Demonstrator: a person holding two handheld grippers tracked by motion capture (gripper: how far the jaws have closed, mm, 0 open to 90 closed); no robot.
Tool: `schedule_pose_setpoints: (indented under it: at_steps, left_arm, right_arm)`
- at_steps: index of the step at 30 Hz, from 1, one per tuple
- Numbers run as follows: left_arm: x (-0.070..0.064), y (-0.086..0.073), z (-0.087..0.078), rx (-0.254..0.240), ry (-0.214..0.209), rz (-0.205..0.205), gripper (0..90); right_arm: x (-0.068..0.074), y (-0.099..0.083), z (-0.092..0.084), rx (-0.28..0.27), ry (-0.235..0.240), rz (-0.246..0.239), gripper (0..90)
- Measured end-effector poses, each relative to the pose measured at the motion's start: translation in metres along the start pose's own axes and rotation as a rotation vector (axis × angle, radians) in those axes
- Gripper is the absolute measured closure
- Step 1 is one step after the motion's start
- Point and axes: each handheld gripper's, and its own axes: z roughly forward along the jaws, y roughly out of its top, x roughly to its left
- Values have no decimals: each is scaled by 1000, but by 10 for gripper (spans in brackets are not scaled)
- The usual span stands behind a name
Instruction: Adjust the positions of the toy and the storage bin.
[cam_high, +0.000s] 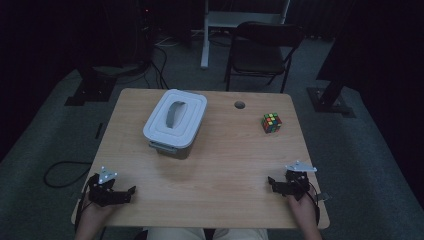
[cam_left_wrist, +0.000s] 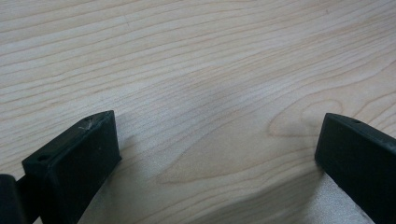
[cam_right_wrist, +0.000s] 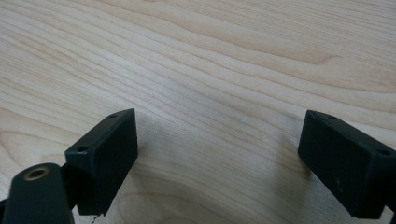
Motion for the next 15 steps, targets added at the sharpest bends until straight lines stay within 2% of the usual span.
schedule_pose_setpoints:
  at_steps: [11, 15]
  left_arm:
    - [-1, 1, 0, 2, -30, 33, 5]
    - [-1, 2, 1, 2, -44, 46, 5]
  right_arm:
    - [0, 0, 0, 0, -3, 4, 118]
    - [3, 1, 1, 1, -22, 20, 118]
